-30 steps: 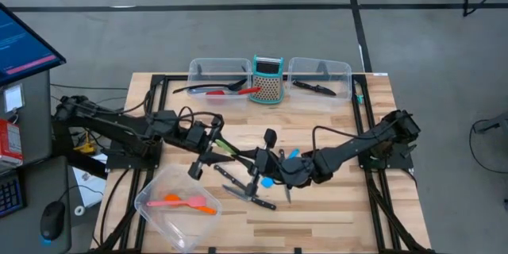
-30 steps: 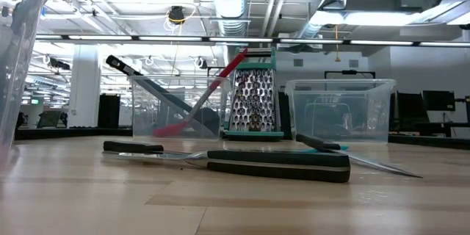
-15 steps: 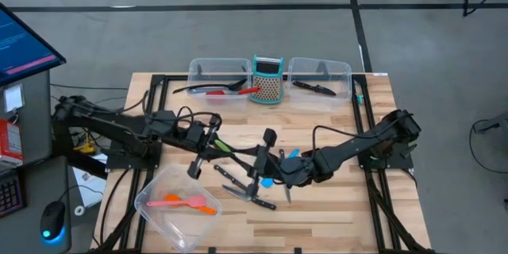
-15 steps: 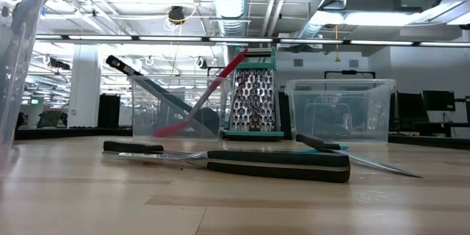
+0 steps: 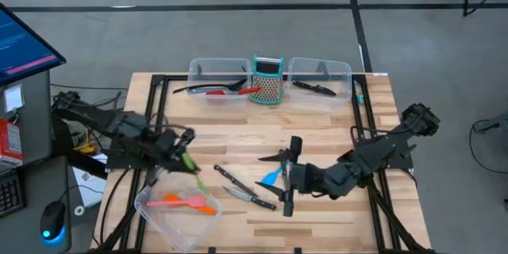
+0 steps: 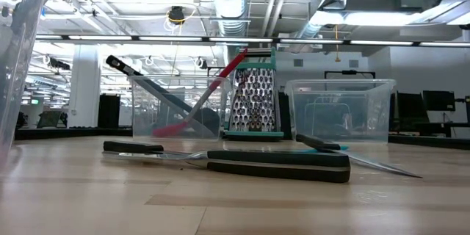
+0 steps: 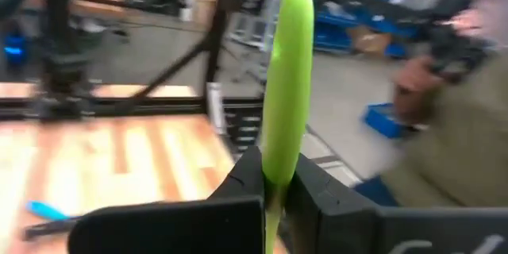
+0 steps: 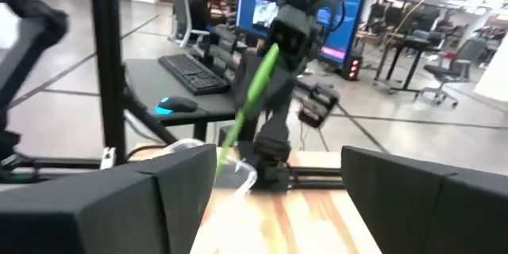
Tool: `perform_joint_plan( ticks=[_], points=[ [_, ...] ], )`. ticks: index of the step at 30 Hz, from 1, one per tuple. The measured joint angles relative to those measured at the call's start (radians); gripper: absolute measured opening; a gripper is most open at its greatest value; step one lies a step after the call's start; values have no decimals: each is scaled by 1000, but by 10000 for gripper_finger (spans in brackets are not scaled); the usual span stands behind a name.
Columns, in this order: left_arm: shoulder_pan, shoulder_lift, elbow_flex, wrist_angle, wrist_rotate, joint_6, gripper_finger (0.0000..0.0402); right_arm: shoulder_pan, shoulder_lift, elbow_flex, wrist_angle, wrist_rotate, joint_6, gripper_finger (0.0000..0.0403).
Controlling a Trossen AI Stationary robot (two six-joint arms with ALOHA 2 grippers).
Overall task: Pick & Place Kitchen Items
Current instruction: Put the green spatula into the bottom transparent bin
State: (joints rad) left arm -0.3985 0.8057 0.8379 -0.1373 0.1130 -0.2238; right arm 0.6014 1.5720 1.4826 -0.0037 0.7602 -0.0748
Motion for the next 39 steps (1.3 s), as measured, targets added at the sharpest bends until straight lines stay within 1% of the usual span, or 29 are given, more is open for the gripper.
perform_joint_plan(
  ticks=[2,7,13,17,20,27,30,34,39],
  points=[
    [-55,-25,2,-51,-9,-37,1,5,-1,0,-21,0,19,264],
    [-177,-25,2,-281,-107,-167,1,1,4,0,-75,0,78,264],
    [-307,68,0,-473,-203,-269,1,-23,5,0,-193,0,228,265],
    [-363,157,0,-553,-220,-276,1,-30,5,-1,-244,0,288,265],
    [-382,223,0,-589,-222,-281,1,-39,8,-2,-332,0,375,265],
    [-396,325,0,-614,-207,-299,3,-95,37,-47,-594,-8,824,265],
    [-396,339,0,-641,-182,-316,4,-113,75,-53,-721,-48,966,265],
    [-396,342,0,-660,-164,-319,4,-141,129,-50,-778,-104,1033,265],
    [-396,342,0,-659,-179,-316,10,-189,213,-50,-791,-209,1086,265]
  ],
)
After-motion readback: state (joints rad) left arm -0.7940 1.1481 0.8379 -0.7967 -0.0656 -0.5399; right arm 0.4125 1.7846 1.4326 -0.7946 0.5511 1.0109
